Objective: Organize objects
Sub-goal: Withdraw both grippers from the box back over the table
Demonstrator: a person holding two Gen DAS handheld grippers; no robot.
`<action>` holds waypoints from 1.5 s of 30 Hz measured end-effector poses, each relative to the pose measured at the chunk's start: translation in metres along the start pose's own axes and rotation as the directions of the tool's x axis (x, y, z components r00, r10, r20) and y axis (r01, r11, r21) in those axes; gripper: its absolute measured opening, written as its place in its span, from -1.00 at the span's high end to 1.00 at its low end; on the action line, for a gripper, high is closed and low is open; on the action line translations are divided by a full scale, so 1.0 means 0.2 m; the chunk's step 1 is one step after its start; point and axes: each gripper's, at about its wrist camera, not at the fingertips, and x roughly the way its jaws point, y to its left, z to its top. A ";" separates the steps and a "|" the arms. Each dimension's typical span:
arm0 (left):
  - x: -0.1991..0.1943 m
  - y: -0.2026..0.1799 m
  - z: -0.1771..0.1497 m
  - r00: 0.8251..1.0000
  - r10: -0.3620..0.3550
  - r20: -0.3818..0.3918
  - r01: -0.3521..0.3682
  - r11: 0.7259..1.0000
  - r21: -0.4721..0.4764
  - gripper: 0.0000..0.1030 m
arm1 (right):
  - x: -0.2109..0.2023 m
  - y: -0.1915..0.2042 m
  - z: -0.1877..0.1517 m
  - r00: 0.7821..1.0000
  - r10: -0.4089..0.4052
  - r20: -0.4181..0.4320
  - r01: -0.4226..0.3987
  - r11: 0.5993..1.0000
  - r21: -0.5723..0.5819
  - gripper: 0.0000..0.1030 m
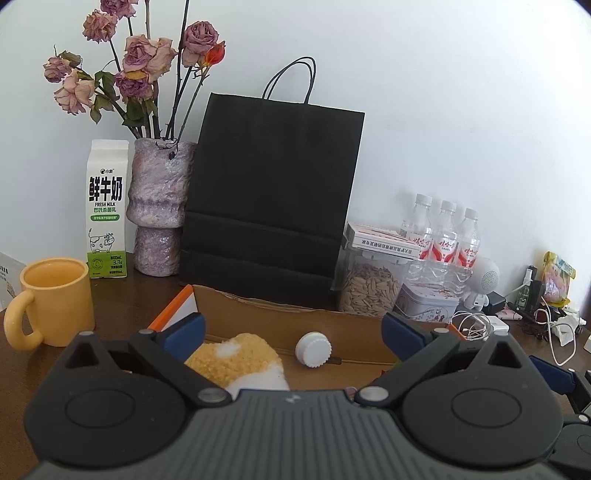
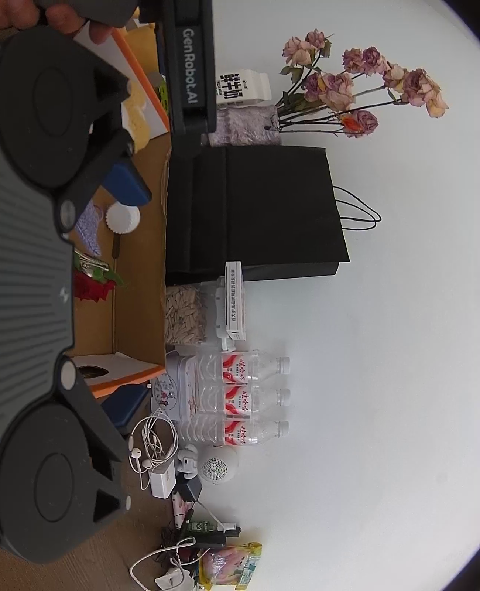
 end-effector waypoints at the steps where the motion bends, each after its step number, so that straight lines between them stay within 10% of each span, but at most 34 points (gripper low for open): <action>1: 0.00 0.00 -0.01 1.000 0.002 0.002 -0.002 1.000 0.004 -1.00 | 0.00 0.00 0.00 1.000 -0.001 -0.003 0.001 1.000 0.000 -1.00; 45: -0.57 0.36 -0.32 0.992 0.094 -0.089 -0.089 0.995 0.054 -1.00 | -0.64 -0.03 -0.25 0.993 -0.092 -0.079 0.082 0.988 -0.129 -1.00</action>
